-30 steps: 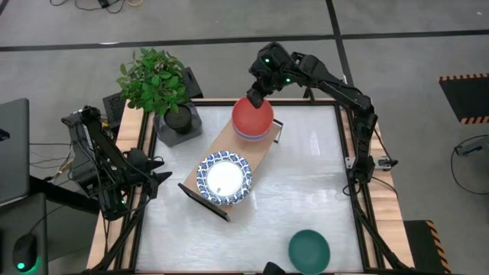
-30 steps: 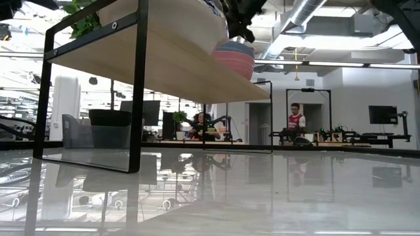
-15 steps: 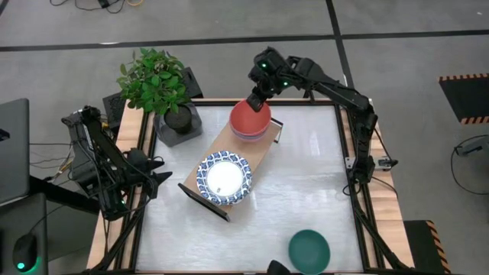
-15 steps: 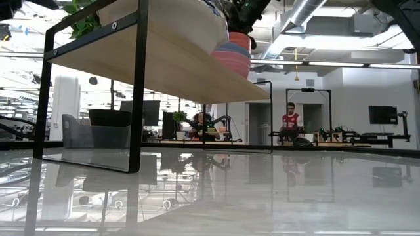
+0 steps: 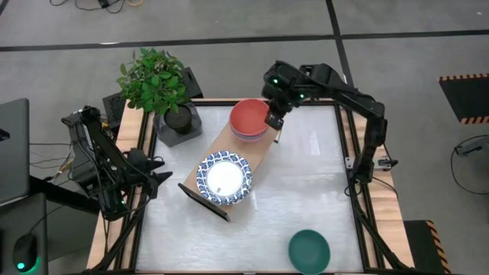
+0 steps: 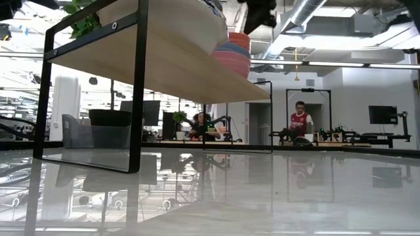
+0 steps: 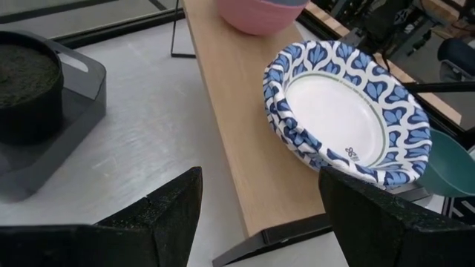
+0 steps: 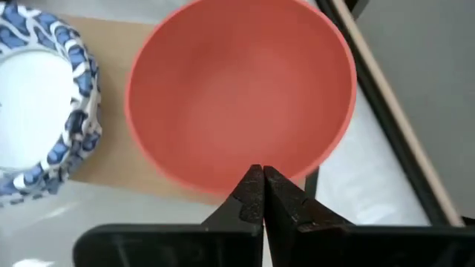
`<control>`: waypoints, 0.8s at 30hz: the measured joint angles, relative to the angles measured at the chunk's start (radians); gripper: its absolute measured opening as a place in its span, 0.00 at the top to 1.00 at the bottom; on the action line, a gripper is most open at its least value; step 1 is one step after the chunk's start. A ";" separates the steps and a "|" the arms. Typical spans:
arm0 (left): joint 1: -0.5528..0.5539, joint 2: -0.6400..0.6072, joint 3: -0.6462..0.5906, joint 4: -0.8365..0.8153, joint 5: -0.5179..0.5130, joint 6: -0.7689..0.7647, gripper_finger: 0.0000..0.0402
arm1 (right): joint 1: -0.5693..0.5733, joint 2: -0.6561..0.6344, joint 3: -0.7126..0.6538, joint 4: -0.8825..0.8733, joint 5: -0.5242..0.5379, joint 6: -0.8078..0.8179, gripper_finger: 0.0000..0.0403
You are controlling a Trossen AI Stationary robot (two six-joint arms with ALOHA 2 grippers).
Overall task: Place and stack bowls onto a shelf
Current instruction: Stack the orange bowl on the blue bowl on the shelf, then stack the green bowl on the orange bowl on the shelf
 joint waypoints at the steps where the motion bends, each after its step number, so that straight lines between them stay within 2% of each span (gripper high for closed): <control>1: 0.000 0.000 0.000 0.000 -0.007 0.000 0.37 | 0.011 -0.006 0.000 -0.007 0.027 -0.001 0.94; 6: 0.000 0.000 0.000 -0.001 -0.021 0.000 0.37 | 0.031 -0.007 -0.020 -0.029 0.092 0.001 0.90; 14: 0.000 0.000 0.000 0.000 -0.020 -0.005 0.37 | 0.030 0.003 -0.105 -0.030 0.094 0.002 0.95; 24: 0.000 0.000 0.000 0.000 -0.020 -0.007 0.37 | 0.040 -0.051 -0.105 -0.028 0.093 0.044 0.89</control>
